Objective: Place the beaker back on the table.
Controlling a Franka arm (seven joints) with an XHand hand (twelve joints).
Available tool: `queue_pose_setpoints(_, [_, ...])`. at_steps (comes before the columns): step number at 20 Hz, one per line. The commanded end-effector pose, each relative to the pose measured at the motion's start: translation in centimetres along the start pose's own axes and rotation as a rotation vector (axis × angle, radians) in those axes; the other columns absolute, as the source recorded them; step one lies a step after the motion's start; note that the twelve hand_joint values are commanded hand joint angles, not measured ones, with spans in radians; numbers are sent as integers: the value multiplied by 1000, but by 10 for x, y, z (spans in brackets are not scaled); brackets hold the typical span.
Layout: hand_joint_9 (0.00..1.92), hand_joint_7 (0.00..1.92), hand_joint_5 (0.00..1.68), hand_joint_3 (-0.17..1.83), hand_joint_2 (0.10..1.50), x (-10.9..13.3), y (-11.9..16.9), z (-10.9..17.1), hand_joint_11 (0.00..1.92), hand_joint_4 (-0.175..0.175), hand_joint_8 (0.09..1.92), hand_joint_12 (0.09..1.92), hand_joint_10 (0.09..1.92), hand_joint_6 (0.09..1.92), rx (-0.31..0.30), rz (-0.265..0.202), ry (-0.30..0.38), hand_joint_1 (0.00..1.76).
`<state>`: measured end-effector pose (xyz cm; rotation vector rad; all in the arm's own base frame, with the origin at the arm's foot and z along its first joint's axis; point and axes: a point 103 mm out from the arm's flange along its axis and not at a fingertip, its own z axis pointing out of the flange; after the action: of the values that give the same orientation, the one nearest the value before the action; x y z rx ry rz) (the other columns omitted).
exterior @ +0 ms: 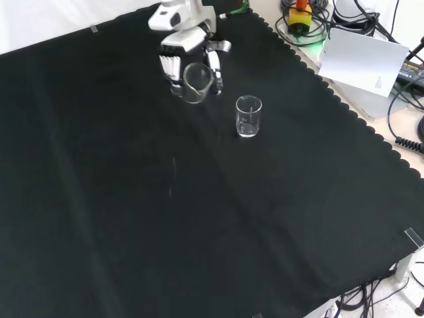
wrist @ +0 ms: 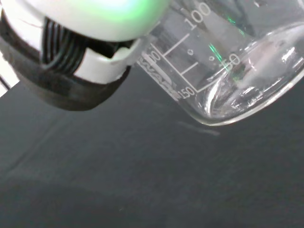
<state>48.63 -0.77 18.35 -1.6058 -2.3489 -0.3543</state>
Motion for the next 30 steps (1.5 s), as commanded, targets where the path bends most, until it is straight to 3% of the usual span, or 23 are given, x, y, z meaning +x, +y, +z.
queue_pose_setpoints(1, [1775, 1752, 1335, 456, 746, -27, 6, -2, 1503, -12, 87, 500, 87, 485, -45, 42, 57, 1175])
queue_pose_setpoints(4, [1775, 1752, 1335, 457, 746, -34, 9, 3, 1502, -14, 87, 501, 87, 485, -48, 63, 89, 1175])
queue_pose_setpoints(12, [1773, 1748, 1332, 460, 746, -53, 30, 32, 1496, -32, 87, 509, 87, 492, -27, 55, 161, 1178])
queue_pose_setpoints(20, [1772, 1746, 1330, 461, 746, -74, 55, 68, 1495, -34, 87, 512, 87, 494, 8, 51, 188, 1179])
queue_pose_setpoints(30, [1749, 1737, 1328, 460, 746, -87, 68, 93, 1491, -41, 87, 515, 87, 496, 32, 30, 221, 1181])
